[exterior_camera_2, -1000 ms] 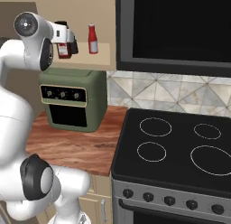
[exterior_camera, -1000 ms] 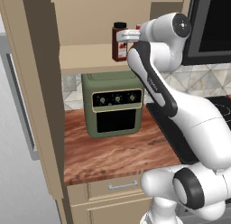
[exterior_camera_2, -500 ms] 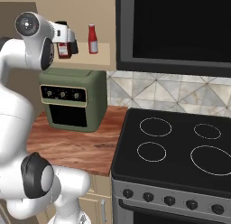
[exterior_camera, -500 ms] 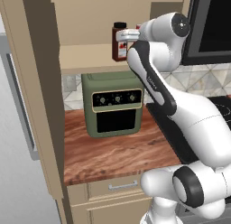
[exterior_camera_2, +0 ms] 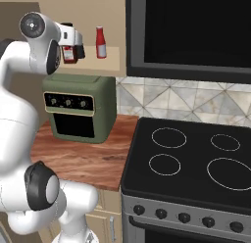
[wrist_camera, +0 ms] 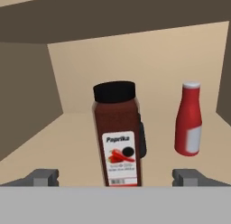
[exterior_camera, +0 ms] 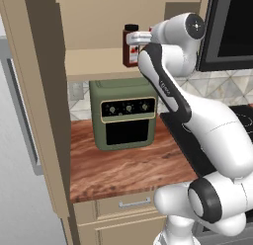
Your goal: Collect the paprika, ketchup, and shaker from the cabinet and place them next to the stove.
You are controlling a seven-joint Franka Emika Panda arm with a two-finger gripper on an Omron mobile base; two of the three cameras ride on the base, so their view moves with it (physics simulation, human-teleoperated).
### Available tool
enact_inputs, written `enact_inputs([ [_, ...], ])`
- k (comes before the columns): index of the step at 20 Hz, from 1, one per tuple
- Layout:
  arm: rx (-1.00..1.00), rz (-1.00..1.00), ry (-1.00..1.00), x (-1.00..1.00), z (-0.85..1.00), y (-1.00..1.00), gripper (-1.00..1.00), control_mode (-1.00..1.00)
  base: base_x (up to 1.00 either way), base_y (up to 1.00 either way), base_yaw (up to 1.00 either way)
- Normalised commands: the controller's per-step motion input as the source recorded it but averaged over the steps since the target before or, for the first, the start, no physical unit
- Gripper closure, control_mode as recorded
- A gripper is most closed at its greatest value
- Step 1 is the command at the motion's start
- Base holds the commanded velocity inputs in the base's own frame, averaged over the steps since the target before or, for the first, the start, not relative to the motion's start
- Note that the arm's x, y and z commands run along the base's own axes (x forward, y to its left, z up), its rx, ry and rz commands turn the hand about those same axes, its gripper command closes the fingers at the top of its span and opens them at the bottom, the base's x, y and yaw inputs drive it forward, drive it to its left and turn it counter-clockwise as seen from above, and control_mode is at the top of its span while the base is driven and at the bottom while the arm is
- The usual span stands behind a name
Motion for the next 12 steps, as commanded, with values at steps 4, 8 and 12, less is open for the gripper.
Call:
enact_inputs([
  [4, 0.0, 0.0, 0.0, 0.02, 0.0, 0.0, -1.0, -1.0, 0.0, 0.0, 0.0],
  [8, 0.0, 0.0, 0.0, 0.0, 0.0, 0.0, -1.0, -1.0, 0.0, 0.0, 0.0],
  [12, 0.0, 0.0, 0.0, 0.01, 0.0, 0.0, -1.0, -1.0, 0.0, 0.0, 0.0],
])
